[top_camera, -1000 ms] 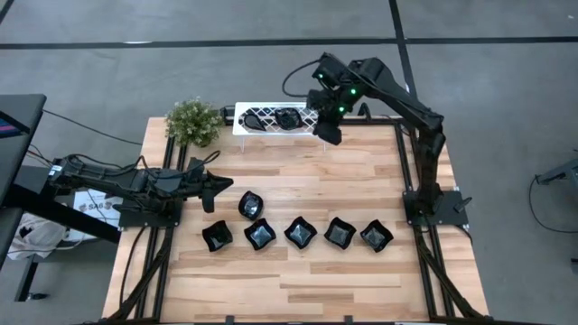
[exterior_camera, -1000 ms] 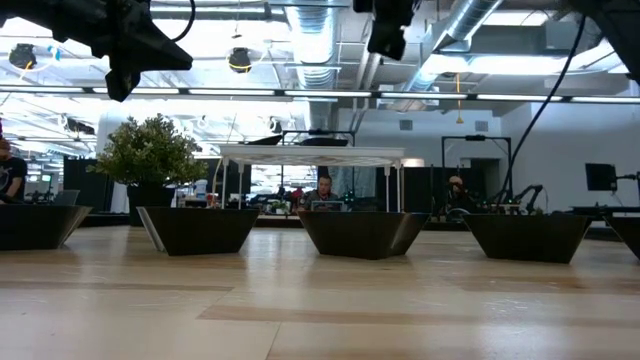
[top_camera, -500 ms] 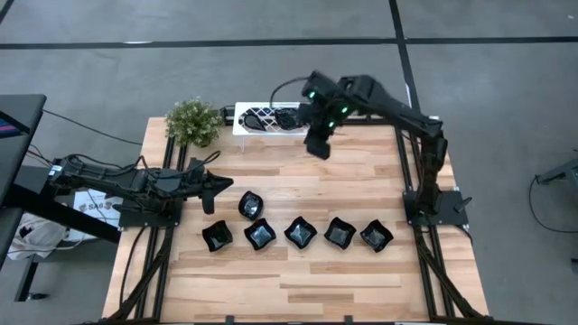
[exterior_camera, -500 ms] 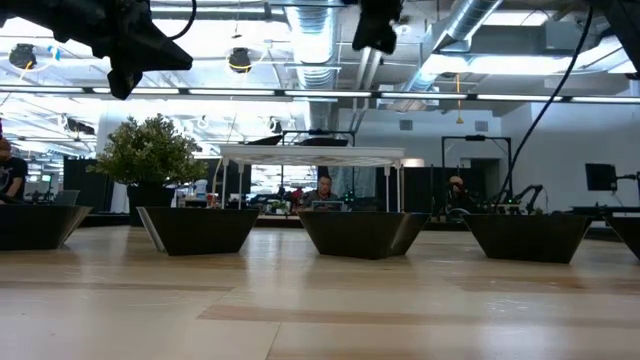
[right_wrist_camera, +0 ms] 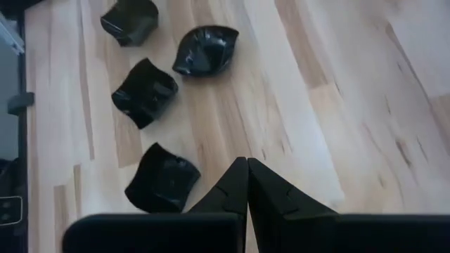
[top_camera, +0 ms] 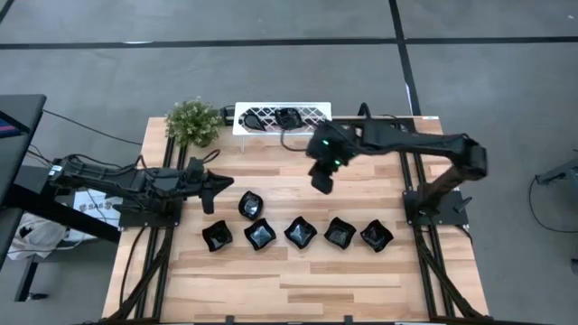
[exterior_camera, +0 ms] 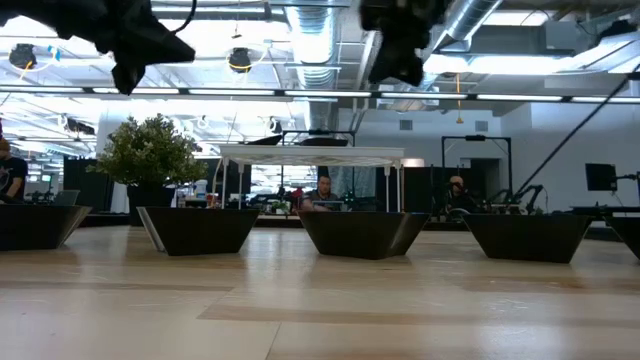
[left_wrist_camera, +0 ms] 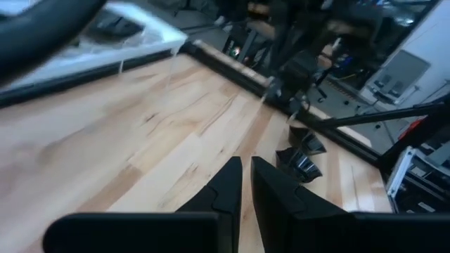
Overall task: Pick & Place Mini shaped plates
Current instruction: Stack the black leaf shaped plate on top of the black leaf shaped plate on the shelf
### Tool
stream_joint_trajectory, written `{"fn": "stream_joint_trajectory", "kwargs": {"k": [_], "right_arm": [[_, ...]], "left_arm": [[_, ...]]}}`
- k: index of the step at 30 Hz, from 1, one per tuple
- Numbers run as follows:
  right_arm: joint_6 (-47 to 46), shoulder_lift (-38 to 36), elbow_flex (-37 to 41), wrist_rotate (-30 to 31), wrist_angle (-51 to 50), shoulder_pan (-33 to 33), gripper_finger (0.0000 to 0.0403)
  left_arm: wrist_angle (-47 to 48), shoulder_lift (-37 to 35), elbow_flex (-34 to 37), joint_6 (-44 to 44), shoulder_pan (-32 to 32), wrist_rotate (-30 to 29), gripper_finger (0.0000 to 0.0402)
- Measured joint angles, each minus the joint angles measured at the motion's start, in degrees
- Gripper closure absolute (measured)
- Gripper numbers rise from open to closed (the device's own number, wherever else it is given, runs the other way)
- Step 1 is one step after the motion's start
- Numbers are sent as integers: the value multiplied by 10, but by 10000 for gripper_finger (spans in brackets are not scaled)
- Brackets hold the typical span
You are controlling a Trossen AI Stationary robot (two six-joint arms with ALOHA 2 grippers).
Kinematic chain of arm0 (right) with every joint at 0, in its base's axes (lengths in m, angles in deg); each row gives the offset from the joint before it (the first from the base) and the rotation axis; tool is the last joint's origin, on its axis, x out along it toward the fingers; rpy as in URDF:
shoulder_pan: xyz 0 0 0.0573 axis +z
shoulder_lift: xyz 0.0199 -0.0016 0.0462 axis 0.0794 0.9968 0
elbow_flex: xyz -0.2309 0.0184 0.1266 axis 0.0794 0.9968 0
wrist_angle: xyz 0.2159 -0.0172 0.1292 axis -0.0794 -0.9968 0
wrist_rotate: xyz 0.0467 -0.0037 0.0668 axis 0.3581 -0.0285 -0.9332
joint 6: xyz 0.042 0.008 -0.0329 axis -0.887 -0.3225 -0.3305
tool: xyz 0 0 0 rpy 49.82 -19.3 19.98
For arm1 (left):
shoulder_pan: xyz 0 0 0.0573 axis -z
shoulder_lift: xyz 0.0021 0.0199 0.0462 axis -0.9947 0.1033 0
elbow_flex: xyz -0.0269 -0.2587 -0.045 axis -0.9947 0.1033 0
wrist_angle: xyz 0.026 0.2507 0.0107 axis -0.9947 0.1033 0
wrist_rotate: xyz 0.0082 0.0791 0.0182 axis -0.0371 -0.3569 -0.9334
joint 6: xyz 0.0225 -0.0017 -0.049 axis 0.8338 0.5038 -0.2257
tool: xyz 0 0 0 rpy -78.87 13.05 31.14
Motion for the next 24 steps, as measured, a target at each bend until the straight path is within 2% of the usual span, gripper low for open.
{"fn": "stream_joint_trajectory", "kwargs": {"k": [3,7,11,14,17,24], "right_arm": [[-28,-64,66,17,31,15,402],[-54,-148,135,21,64,25,401],[-65,-234,202,57,106,35,401],[-77,-298,257,74,148,38,401],[-92,-365,312,75,190,38,401],[-115,-506,437,75,276,38,401]], "left_arm": [[-41,2,0,39,-1,10,368],[-55,19,-12,45,-9,16,368],[-55,67,-54,51,-22,46,369],[-52,121,-91,88,-32,79,372],[-12,174,-138,103,-45,116,374],[187,281,-247,101,-75,186,376]]}}
